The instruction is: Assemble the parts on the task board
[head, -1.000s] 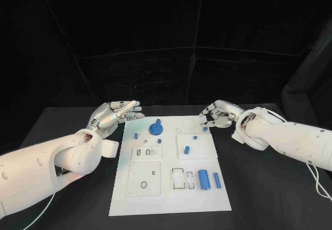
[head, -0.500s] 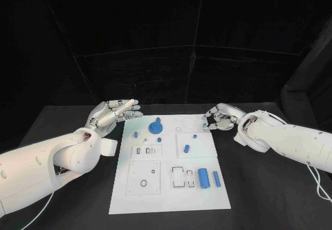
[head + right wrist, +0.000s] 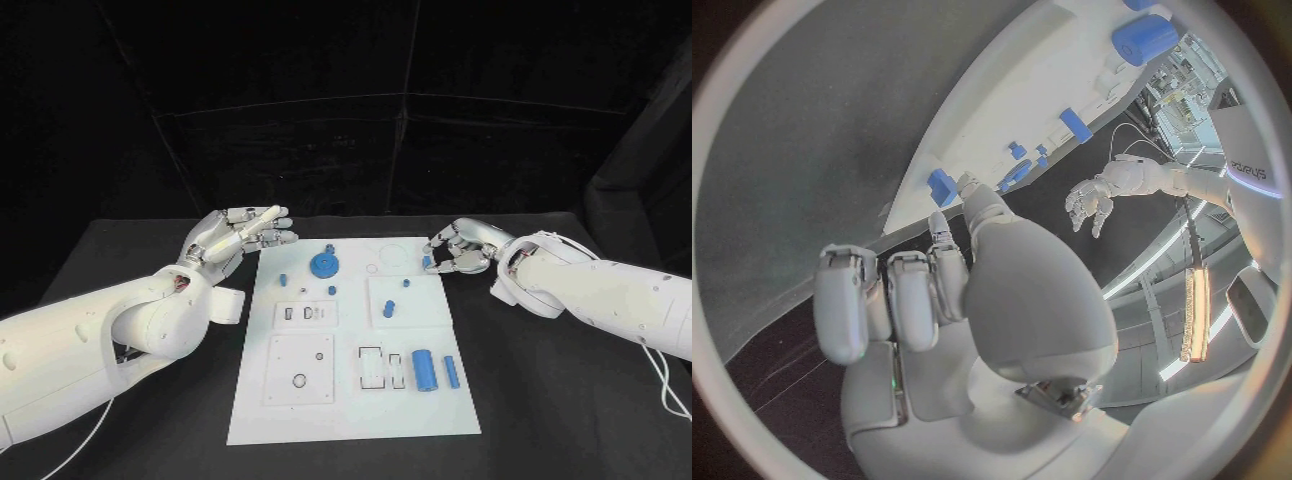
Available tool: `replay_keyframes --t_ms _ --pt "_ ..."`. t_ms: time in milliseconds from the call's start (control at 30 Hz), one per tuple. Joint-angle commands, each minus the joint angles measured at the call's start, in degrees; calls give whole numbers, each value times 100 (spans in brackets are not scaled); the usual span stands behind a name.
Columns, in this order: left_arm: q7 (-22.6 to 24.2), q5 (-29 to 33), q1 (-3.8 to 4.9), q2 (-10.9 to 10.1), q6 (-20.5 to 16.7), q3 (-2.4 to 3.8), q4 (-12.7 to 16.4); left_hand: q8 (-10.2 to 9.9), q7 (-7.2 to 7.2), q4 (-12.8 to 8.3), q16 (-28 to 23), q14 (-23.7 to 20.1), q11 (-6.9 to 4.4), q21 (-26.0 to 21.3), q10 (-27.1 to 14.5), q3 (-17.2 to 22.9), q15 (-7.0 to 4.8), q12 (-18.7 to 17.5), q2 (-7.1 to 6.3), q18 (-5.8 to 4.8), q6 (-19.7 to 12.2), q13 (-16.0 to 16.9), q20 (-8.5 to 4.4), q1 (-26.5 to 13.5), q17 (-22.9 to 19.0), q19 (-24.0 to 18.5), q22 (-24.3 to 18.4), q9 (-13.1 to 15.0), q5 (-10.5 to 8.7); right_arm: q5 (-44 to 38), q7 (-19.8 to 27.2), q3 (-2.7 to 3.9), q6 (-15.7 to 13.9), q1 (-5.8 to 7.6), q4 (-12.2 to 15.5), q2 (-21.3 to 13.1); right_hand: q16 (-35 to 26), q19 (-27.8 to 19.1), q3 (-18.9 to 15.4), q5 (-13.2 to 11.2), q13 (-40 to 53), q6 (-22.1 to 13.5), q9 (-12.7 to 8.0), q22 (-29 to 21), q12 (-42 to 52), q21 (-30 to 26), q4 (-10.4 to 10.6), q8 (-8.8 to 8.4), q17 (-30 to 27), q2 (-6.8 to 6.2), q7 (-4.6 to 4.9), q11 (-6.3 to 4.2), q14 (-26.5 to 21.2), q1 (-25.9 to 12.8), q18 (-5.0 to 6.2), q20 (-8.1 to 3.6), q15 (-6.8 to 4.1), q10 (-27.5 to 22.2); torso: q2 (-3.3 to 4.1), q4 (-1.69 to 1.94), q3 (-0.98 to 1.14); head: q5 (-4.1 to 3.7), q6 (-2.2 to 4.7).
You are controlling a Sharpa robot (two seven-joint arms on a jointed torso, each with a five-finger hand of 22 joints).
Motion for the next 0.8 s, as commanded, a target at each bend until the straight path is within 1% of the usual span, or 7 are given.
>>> replay_keyframes --t_ms 33,300,467,533,633,700,800 --pt "32 1 8 9 71 5 -12 -28 -11 -15 -39 10 -28 -36 28 -25 3 -23 43 90 46 -7 10 -6 -9 48 -6 3 -6 -60 19 1 136 -9 -22 15 34 8 7 -44 507 63 2 440 0 17 -36 18 493 32 0 -4 399 60 -26 -30 -39 10 0 -8 3 10 -5" --pt "31 1 8 11 69 5 -32 -28 -11 -15 -39 10 -28 -36 28 -25 3 -23 43 90 46 -7 10 -6 -9 48 -6 3 -6 -79 2 1 152 -26 -69 44 42 16 72 -100 522 144 9 453 15 23 -101 44 512 115 -6 -9 403 71 -28 -31 -42 21 2 2 0 0 -12" --pt "30 1 8 13 68 5 -37 -28 -11 -15 -39 10 -28 -36 28 -25 3 -23 43 90 46 -7 10 -6 -9 48 -6 3 -6 -82 8 1 156 -30 -91 72 47 23 194 -343 535 269 10 465 26 28 -177 72 525 237 -19 -22 405 50 -30 -39 -52 33 -4 -3 -1 4 -17" --pt "30 1 8 14 69 5 -38 -28 -11 -15 -39 10 -28 -36 28 -25 3 -23 43 90 46 -7 10 -6 -9 48 -6 3 -6 -82 9 1 154 -30 -97 83 51 25 226 -381 544 305 10 469 37 29 -187 79 537 268 -24 -26 407 33 -31 -41 -55 41 -2 -3 -1 6 -22" --pt "29 1 8 15 69 5 -39 -28 -11 -15 -39 10 -28 -36 28 -25 3 -23 43 90 46 -7 10 -6 -9 48 -6 3 -6 -83 12 1 147 -31 -109 100 55 33 265 -406 552 361 12 482 45 34 -195 92 547 307 -33 -33 409 7 -33 -45 -60 48 -1 -4 3 5 -25" --pt "28 1 8 15 71 5 -41 -28 -11 -15 -39 10 -28 -36 28 -25 3 -23 43 90 46 -7 10 -6 -9 48 -6 3 -6 -83 16 1 140 -31 -119 111 58 38 311 -417 563 428 15 490 58 37 -202 109 553 353 -49 -45 411 -16 -35 -51 -69 57 -3 -4 1 3 -26" --pt "27 1 8 16 73 5 -42 -28 -11 -15 -39 10 -28 -36 28 -25 3 -23 43 90 46 -7 10 -6 -9 48 -6 3 -6 -83 24 2 143 -32 -127 120 59 42 355 -421 572 501 19 498 68 39 -211 130 558 393 -71 -61 412 -33 -36 -59 -81 65 -2 -3 1 -4 -6"
